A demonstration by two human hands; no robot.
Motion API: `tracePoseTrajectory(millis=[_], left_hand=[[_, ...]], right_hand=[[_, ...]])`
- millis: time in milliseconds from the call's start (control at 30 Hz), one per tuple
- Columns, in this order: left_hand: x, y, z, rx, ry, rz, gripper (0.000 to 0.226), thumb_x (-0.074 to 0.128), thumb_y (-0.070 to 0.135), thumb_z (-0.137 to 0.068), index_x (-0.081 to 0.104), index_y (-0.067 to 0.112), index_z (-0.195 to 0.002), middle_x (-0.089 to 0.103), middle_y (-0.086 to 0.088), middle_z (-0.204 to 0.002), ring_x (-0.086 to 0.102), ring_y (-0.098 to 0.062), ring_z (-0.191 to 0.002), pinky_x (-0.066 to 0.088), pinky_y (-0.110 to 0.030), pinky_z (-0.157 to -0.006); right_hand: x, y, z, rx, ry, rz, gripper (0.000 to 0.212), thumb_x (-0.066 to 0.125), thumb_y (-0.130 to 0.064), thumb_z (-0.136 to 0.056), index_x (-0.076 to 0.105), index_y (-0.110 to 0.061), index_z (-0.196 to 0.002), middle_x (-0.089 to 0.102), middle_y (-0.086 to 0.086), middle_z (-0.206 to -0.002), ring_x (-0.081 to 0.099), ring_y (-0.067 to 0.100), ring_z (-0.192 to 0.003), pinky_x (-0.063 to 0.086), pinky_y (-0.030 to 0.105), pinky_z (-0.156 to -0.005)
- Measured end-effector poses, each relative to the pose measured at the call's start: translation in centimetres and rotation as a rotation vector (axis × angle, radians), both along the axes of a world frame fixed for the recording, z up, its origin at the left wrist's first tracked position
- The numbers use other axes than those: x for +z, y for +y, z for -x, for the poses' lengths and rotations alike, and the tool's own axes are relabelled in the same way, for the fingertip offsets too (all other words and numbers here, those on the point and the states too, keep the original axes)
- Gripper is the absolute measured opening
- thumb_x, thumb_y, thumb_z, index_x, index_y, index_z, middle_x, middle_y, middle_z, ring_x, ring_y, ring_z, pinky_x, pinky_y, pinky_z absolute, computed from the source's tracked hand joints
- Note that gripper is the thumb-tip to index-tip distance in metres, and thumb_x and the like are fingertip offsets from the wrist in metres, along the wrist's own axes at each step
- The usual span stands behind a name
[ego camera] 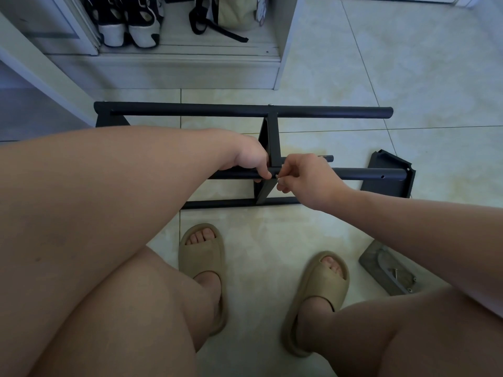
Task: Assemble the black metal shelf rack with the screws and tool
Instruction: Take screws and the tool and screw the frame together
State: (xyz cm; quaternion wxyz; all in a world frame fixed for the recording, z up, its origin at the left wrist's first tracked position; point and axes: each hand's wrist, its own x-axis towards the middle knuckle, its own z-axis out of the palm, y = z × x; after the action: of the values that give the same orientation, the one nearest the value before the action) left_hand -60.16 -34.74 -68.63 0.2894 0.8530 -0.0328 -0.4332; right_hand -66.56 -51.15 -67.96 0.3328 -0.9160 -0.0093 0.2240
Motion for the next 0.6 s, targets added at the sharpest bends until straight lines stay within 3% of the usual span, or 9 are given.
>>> tracePoseTrajectory(millis=[167,400,500,600], left_hand=[[0.2,0.0,0.0,-0.006,-0.009,-0.003,0.023,0.072,0.021,-0.088,0.074,0.002,-0.098,0.065,-0.015,-0.121,0.057,-0.036,-0.118,0.043,-0.043,-0.103],[0.3,-0.1,0.1,-0.013,-0.031,-0.023,0.026,0.072,0.022,-0.087,0.074,0.001,-0.103,0.062,-0.015,-0.125,0.056,-0.033,-0.109,0.044,-0.042,-0.100],[0.3,0.0,0.0,0.008,-0.002,-0.013,0.025,0.072,0.020,-0.088,0.073,0.001,-0.104,0.065,-0.015,-0.122,0.054,-0.028,-0.098,0.044,-0.038,-0.092],[0.5,0.0,0.0,0.025,0.027,-0.009,0.024,0.070,0.017,-0.089,0.072,0.002,-0.108,0.067,-0.012,-0.122,0.058,-0.031,-0.113,0.042,-0.039,-0.101]], right_hand=[[0.6,0.5,0.2,0.163,-0.108,0.167,0.012,0.050,-0.010,-0.097,0.061,-0.015,-0.092,0.072,0.010,-0.093,0.065,0.031,-0.082,0.057,0.046,-0.071],[1.1,1.2,0.5,0.293,-0.170,0.331,0.008,0.046,-0.011,-0.098,0.051,-0.015,-0.095,0.065,0.015,-0.093,0.061,0.039,-0.084,0.054,0.046,-0.071],[1.0,1.6,0.6,0.185,-0.123,0.297,0.009,0.048,-0.009,-0.096,0.053,-0.017,-0.093,0.067,0.012,-0.097,0.062,0.036,-0.087,0.055,0.046,-0.072],[0.8,1.5,0.6,-0.029,-0.019,0.137,0.013,0.050,-0.008,-0.095,0.058,-0.017,-0.089,0.071,0.010,-0.099,0.067,0.031,-0.087,0.059,0.044,-0.071]])
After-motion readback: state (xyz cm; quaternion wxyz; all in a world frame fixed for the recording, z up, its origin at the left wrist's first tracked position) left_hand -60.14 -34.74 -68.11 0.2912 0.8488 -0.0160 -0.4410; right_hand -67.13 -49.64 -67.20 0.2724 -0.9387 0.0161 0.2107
